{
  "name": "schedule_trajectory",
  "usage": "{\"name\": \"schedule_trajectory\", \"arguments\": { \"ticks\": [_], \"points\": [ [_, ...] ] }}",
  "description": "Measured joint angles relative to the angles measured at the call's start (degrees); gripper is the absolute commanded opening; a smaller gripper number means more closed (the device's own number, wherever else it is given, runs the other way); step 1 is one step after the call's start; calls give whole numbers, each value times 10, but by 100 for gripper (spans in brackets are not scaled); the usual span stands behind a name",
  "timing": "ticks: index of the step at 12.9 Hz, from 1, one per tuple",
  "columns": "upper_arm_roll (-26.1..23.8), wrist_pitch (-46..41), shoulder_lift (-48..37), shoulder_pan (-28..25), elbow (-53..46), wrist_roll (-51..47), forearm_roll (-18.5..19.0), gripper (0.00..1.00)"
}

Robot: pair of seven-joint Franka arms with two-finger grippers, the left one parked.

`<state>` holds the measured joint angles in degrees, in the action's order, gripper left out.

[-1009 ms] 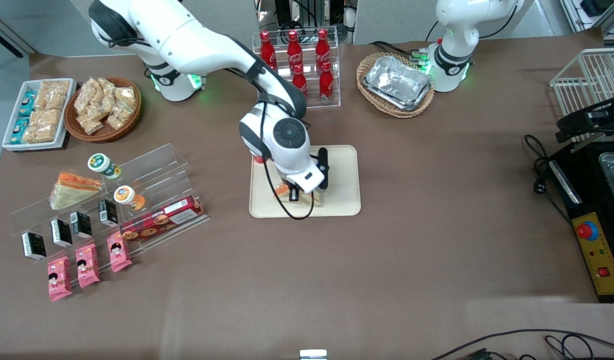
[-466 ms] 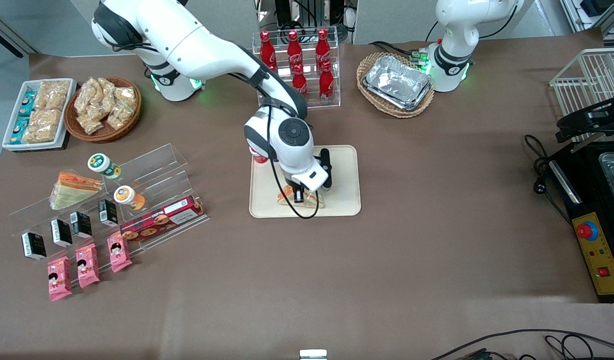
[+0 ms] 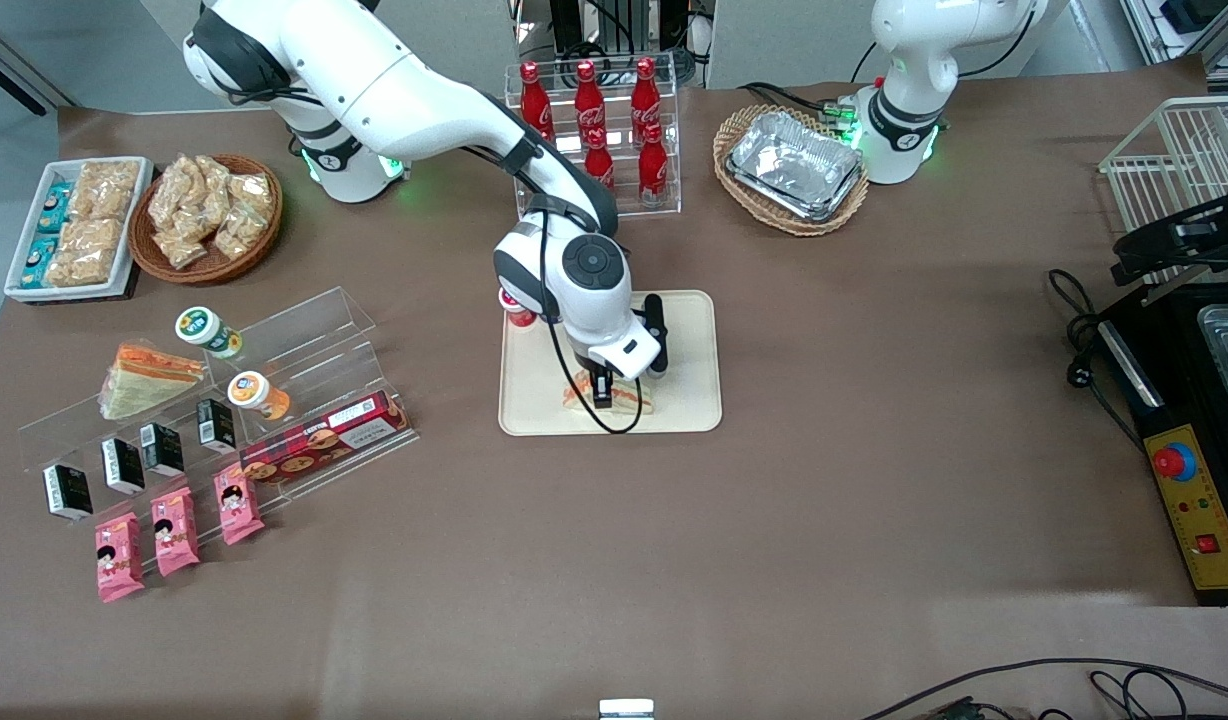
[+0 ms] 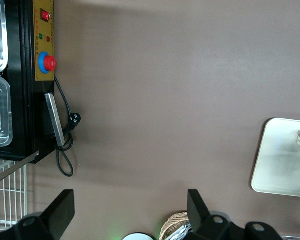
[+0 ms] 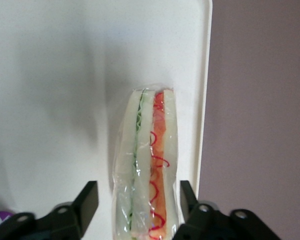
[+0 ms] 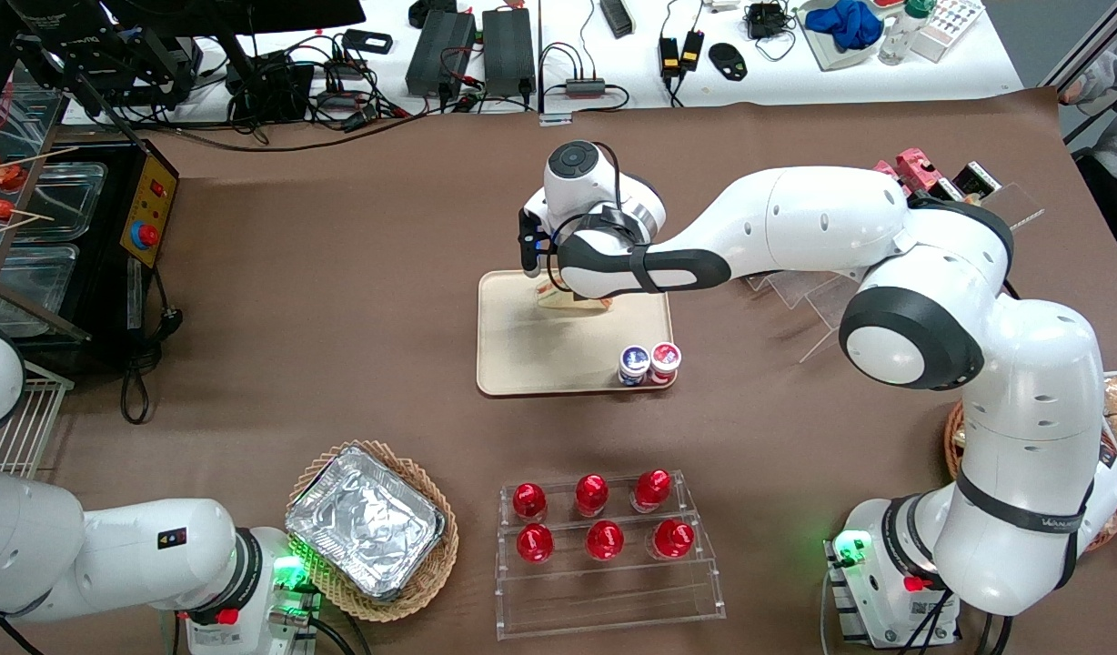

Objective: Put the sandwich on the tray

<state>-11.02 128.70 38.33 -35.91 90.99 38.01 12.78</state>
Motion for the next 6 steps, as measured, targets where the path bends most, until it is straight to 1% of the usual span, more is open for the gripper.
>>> {"name": "schedule_trajectory", "arguments": {
  "ticks": [3,6],
  "points": [
    [1,2,-1,3,-6,-17,0,100],
    [5,3,-15,14,-25,-32,-26,100]
  ]
}}
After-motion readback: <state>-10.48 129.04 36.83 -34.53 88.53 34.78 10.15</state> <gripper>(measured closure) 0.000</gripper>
